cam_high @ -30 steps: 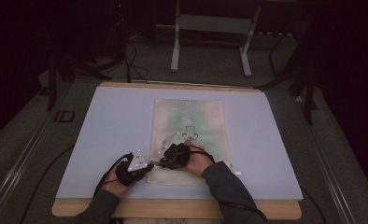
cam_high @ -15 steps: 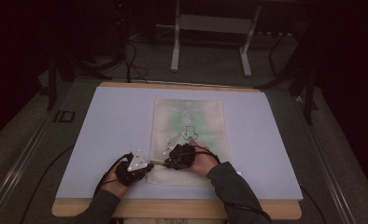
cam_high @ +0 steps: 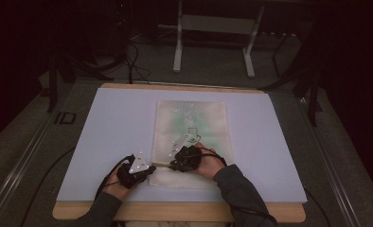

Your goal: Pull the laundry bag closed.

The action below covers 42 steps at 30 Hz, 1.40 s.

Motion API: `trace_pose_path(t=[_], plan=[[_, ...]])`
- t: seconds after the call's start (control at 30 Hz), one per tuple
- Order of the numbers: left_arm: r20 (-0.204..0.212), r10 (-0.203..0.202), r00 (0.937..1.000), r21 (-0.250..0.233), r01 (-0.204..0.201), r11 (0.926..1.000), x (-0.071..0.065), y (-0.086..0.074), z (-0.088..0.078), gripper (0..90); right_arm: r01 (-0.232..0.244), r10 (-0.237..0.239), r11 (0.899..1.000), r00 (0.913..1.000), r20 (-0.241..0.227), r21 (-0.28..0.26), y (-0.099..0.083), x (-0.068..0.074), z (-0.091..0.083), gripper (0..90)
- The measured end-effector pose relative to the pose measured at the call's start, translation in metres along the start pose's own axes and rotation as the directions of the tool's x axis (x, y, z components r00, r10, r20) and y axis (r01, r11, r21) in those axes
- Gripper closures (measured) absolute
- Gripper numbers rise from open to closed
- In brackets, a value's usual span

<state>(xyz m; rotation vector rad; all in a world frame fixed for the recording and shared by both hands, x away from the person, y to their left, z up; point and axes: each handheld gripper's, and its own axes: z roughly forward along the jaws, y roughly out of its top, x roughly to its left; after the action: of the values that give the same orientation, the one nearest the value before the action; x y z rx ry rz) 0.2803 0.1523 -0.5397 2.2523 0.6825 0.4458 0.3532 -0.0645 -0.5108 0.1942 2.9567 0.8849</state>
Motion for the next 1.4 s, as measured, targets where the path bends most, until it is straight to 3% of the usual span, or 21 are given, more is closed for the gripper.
trace_pose_path(t=[0.43, 1.4], plan=[[-0.002, 0.001, 1.0000, 0.001, -0.001, 1.0000, 0.000, 0.000, 0.000, 89.5, 0.002, -0.002, 1.000, 1.0000, 0.003, 0.006, -0.003, 0.001, -0.001, 82.1], [0.004, -0.004, 1.0000, -0.002, 0.004, 1.0000, 0.001, 0.000, 0.000, 89.5, -0.036, 0.036, 0.999, 0.9991, 0.020, 0.005, -0.025, -0.004, -0.022, 82.1]])
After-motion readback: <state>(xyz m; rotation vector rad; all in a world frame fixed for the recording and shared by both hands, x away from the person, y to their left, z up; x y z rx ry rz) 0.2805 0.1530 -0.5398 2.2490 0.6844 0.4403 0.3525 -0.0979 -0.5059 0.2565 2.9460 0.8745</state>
